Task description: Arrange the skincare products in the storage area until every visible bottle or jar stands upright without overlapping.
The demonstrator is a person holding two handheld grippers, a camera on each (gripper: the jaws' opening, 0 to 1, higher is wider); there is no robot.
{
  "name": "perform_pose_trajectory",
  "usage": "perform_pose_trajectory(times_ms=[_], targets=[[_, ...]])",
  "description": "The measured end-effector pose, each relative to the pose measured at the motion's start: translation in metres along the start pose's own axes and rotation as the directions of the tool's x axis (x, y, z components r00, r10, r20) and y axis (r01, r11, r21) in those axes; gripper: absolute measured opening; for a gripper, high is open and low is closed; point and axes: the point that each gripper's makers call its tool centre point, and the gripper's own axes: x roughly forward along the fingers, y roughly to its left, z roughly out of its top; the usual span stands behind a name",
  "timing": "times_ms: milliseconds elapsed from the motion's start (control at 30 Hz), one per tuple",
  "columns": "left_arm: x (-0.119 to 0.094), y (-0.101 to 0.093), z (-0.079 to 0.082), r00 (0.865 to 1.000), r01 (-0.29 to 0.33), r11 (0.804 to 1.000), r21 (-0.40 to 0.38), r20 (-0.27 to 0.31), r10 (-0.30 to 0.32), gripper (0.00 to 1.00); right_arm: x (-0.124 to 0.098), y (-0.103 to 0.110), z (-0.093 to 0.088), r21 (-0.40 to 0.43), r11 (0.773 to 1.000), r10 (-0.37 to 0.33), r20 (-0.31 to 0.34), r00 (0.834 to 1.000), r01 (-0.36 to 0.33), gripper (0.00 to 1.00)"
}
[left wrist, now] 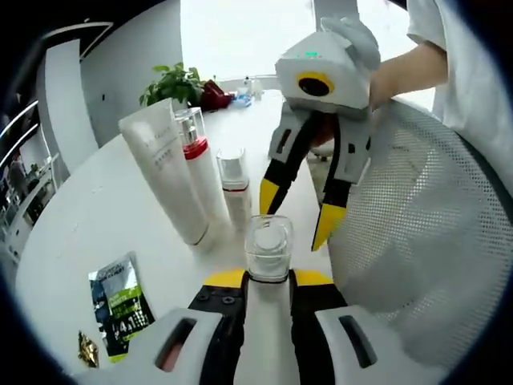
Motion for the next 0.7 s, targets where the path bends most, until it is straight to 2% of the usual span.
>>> perform_pose_trajectory(times_ms=[233, 367, 567, 700], targets=[[0.005, 0.005, 0.001, 1.0, -0.017, 1.0, -0.006, 0.011, 0.017, 0.22, -0.026, -0.014, -0.005, 0.068, 0.995, -0.069, 0.013, 0.998, 0.068, 0.35], [0.011, 0.008, 0.004, 1.0, -0.013, 1.0, -0.004, 0.016, 0.013, 0.22, -0.03, -0.018, -0.008, 0.108, 0.99, -0.091, 0.026, 0.996, 0.088, 0.35], [0.021, 0.015, 0.015, 1.0, -0.005, 1.0, 0.003, 0.03, 0.005, 0.22, -0.032, -0.019, -0.017, 0.113, 0.988, -0.108, 0.003, 0.994, 0.107, 0.36], [0.029, 0.022, 0.022, 0.999, -0.001, 1.0, 0.009, 0.04, 0.001, 0.22, -0.033, -0.02, -0.026, 0.15, 0.982, -0.116, -0.003, 0.993, 0.115, 0.38]])
